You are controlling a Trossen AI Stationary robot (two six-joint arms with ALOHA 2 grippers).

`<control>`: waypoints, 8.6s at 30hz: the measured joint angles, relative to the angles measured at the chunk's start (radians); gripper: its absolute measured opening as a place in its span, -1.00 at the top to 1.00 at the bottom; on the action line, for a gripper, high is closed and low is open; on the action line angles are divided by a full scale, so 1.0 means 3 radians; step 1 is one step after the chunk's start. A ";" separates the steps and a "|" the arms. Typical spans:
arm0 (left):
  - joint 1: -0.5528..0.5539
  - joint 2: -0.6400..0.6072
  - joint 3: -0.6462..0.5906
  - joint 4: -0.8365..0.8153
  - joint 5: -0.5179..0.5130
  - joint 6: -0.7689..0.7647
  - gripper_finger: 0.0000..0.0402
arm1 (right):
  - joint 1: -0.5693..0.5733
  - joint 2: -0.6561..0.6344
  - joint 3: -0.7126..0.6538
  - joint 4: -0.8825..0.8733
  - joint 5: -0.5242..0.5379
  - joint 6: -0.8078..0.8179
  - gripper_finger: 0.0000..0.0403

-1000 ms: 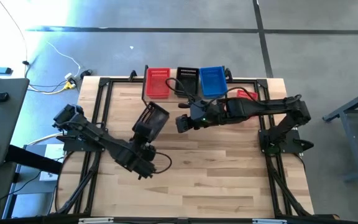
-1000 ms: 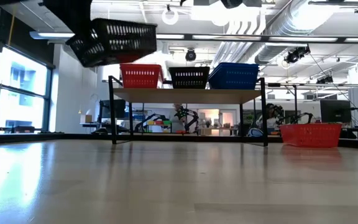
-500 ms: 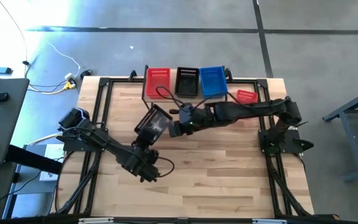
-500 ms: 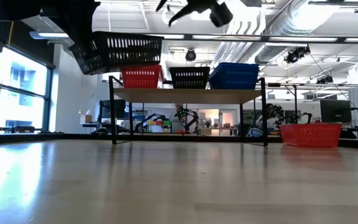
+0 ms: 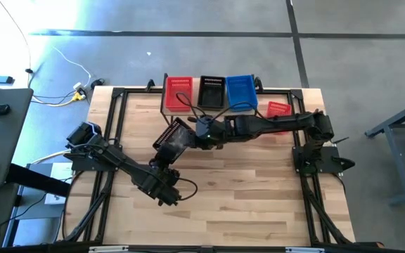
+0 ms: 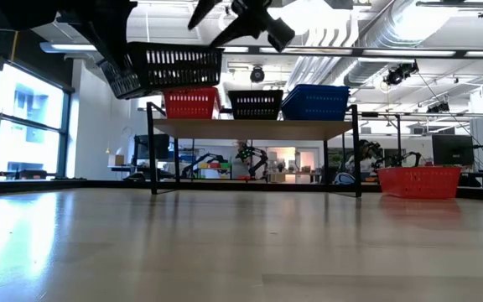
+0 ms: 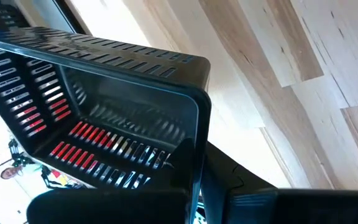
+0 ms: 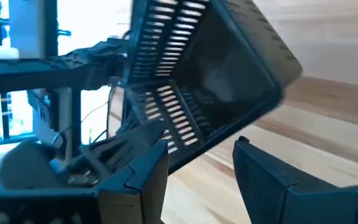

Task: Stack baskets on shelf by color
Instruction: Stack the black bin on top of the stacked black bins on the shelf, then stack the red bin on top of the stacked red bins on the shelf

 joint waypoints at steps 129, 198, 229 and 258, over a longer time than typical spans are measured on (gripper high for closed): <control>0.1775 -0.0924 0.0320 0.0066 0.0511 -0.0031 0.18 | -0.2465 -0.0793 0.0237 -0.1080 -0.1723 -0.2264 1.00; 0.1773 -0.0923 0.0319 0.0097 0.0612 -0.0177 0.19 | -0.2359 -0.0518 0.0510 -0.1439 -0.1456 -0.3017 0.47; 0.1768 -0.0923 0.0319 0.0314 0.0624 -0.0453 0.19 | -0.1828 -0.0599 0.0634 -0.3204 0.1297 -0.3165 0.47; 0.2041 -0.0923 0.0318 0.0564 0.0656 -0.0499 0.19 | -0.3149 -0.1656 -0.1684 -0.2248 0.0435 -0.2826 0.47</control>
